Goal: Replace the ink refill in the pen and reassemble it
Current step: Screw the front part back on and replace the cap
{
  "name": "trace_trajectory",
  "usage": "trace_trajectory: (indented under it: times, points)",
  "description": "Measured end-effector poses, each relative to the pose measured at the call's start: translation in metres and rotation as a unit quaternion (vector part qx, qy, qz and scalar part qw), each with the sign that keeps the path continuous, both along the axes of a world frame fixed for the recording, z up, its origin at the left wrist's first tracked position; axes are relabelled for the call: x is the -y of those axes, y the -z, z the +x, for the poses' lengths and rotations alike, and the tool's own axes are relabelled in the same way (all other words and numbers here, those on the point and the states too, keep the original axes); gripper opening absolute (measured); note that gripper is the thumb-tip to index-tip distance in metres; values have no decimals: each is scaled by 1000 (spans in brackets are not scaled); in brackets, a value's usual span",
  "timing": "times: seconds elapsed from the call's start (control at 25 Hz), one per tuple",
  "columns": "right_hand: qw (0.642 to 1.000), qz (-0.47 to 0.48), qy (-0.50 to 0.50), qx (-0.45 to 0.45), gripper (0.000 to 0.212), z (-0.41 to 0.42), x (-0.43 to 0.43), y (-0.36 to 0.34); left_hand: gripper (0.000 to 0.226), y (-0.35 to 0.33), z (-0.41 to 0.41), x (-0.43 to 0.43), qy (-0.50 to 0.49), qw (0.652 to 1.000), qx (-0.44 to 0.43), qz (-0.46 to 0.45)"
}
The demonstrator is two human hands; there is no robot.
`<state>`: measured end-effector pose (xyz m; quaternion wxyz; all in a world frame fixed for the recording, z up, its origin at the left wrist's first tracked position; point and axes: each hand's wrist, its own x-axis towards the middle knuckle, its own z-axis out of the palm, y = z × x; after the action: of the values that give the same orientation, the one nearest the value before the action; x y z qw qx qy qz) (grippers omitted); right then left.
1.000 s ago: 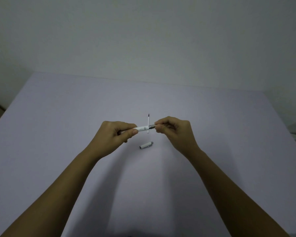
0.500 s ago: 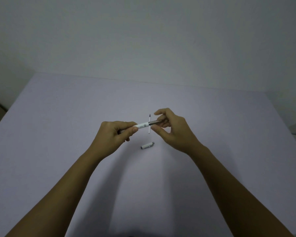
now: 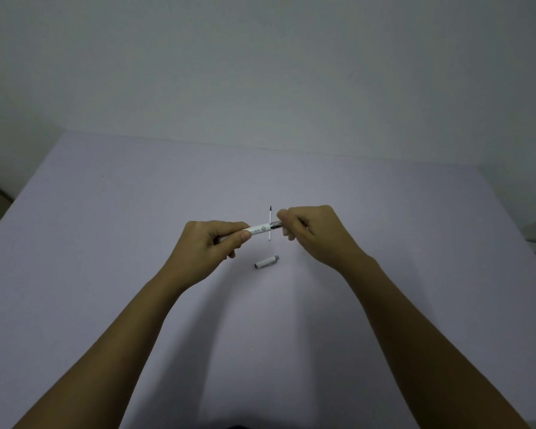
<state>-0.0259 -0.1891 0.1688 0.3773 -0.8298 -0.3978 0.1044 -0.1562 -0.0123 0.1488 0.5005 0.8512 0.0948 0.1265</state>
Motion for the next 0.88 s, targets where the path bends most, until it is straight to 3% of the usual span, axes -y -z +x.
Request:
trace_trajectory:
  times: [0.16,0.32,0.48,0.6,0.76,0.88]
  points:
    - [999,-1,-42,4,16,0,2,-2,12,1,-2,-1,-6,1000,-4,1]
    - [996,-64,-28,46,27,3,2,-3,12,1,-2,1,0,1000,-1,4]
    - [993,-54,-51,97,16,1,5,-5,13,-1,-2,1,-4,1000,3,9]
    - [989,-75,-33,125,31,0,2,-8,13,-3,-2,1,-4,1000,4,7]
    - [983,-71,-54,160,26,0,4,-8,14,-4,-2,2,-1,1000,4,12]
    - [982,-82,-39,168,43,-2,1,-11,15,-4,-2,3,3,1000,10,14]
